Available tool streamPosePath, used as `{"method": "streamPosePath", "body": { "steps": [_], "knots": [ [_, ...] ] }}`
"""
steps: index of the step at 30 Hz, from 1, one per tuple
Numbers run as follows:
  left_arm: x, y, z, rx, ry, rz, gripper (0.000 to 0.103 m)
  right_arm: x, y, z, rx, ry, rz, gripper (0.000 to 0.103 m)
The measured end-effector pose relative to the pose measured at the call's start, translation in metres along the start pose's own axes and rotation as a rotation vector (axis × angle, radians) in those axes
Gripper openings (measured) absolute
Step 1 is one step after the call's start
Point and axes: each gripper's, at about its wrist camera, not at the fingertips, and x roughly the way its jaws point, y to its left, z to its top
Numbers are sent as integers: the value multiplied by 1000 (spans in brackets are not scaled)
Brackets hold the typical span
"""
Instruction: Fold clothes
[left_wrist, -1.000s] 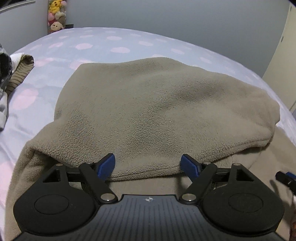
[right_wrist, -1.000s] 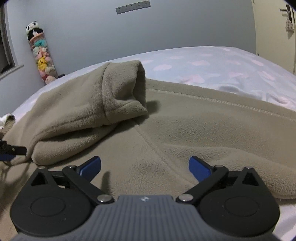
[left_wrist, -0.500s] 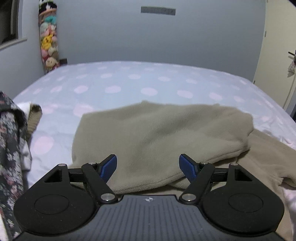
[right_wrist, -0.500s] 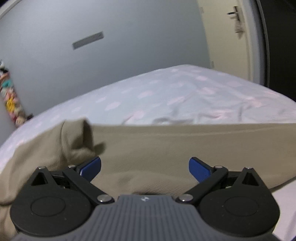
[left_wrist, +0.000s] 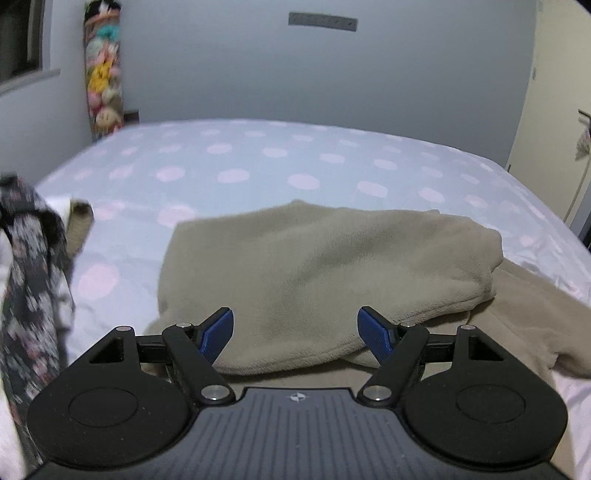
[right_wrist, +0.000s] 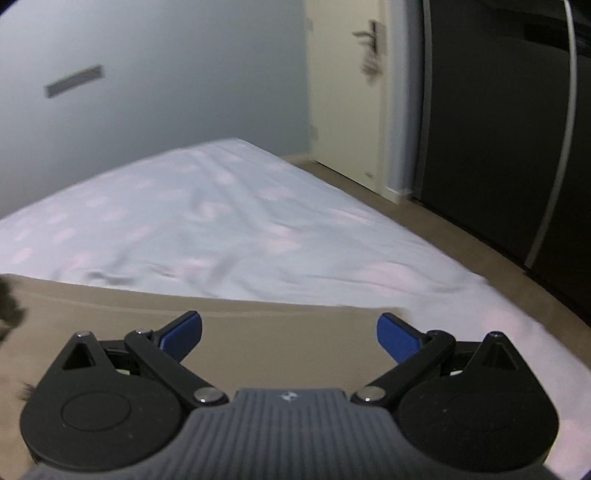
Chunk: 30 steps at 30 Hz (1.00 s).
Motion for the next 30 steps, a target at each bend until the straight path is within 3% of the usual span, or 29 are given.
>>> {"method": "streamPosePath", "body": {
  "steps": [7,12,15,19,22,27,30],
  "knots": [
    [5,10,6,-83,23,-32,73,17,-95,11,130,111,-86,102],
    [8,10,9,-69,33,-43,74,40,-120,7,346,194,-42,97],
    [10,8,9,-61,37,-41,74,55,-134,4,478,244,-13,76],
    [13,7,8,-51,45,-44,74,63,-140,-4,565,279,22,70],
    [14,9,8,-60,54,-45,74,69,-143,-8,639,284,64,44],
    [10,12,11,-48,55,-40,74,60,-132,5,607,261,54,33],
    [4,16,14,-25,49,-27,74,44,-115,33,569,223,60,30]
  ]
}}
